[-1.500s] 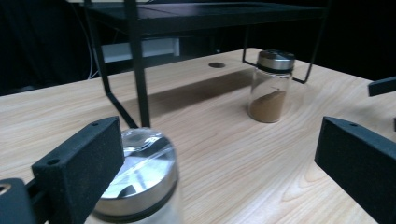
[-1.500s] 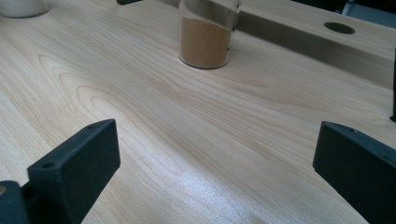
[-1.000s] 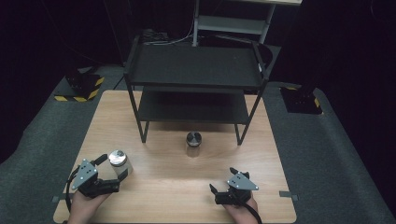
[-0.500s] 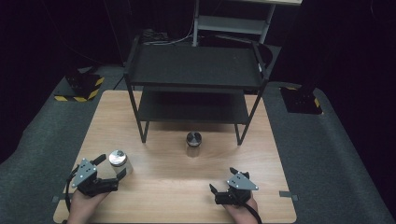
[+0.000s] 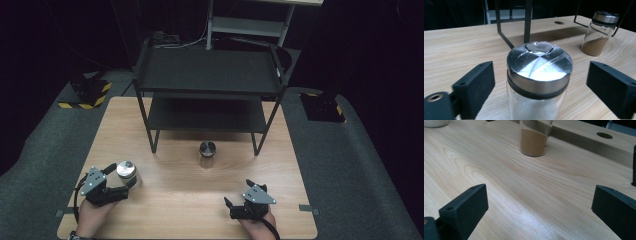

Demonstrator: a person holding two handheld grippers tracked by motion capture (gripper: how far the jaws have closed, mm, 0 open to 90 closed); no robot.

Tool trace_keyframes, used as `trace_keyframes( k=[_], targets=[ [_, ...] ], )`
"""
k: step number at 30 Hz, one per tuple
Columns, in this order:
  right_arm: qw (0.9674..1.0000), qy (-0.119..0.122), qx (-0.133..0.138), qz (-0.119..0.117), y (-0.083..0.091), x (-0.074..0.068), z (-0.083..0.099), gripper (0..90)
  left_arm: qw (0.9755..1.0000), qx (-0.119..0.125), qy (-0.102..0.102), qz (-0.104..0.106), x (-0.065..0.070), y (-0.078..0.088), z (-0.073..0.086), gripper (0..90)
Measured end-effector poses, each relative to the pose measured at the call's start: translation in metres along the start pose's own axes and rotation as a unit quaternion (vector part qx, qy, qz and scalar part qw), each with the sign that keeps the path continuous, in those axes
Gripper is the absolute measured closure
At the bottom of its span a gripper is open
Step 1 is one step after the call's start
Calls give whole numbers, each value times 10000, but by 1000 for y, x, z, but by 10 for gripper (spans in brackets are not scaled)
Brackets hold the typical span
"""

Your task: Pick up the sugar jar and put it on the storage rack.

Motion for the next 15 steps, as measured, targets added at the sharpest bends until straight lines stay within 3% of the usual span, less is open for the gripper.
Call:
trace_keyframes(
  k=[9,15],
  targets=[
    [10000,11,-3,4,0,0,0,1,9999,-88,-85,-106,1,-7,-2,259],
    [10000,36,-29,14,0,0,-1,1,9999,-107,-52,-109,1,-10,0,298]
  ],
)
Point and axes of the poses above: each handheld gripper's, and its own axes: y roughly backward along the jaws, z roughly out of its underside, x roughly to its right, the point moved 2 cm from there along -y, roughly forward along the jaws, and after that the axes turned 9 degrees about z, right-handed, at the moved point
